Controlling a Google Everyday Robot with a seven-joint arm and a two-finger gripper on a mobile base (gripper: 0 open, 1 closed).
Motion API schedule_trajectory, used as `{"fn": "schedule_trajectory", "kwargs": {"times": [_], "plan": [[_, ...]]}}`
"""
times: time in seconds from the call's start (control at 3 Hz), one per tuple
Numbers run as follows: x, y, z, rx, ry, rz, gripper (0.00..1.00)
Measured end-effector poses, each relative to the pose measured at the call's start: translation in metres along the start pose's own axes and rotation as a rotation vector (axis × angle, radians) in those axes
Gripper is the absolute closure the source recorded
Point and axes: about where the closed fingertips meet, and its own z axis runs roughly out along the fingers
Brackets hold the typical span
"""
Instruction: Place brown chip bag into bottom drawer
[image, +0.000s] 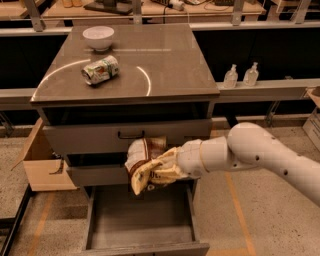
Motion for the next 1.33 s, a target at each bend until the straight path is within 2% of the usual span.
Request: {"fn": "schedule_trajectory", "kwargs": {"times": [0.33,0.67,1.33], "plan": [[0.035,0.019,0.023,-0.03,0.03,0.003,1.0],[0.081,0.039,0.051,-0.055,0.095,0.009,1.0],[0.173,0.055,0.118,-0.076,0.229,0.042,1.0]]}}
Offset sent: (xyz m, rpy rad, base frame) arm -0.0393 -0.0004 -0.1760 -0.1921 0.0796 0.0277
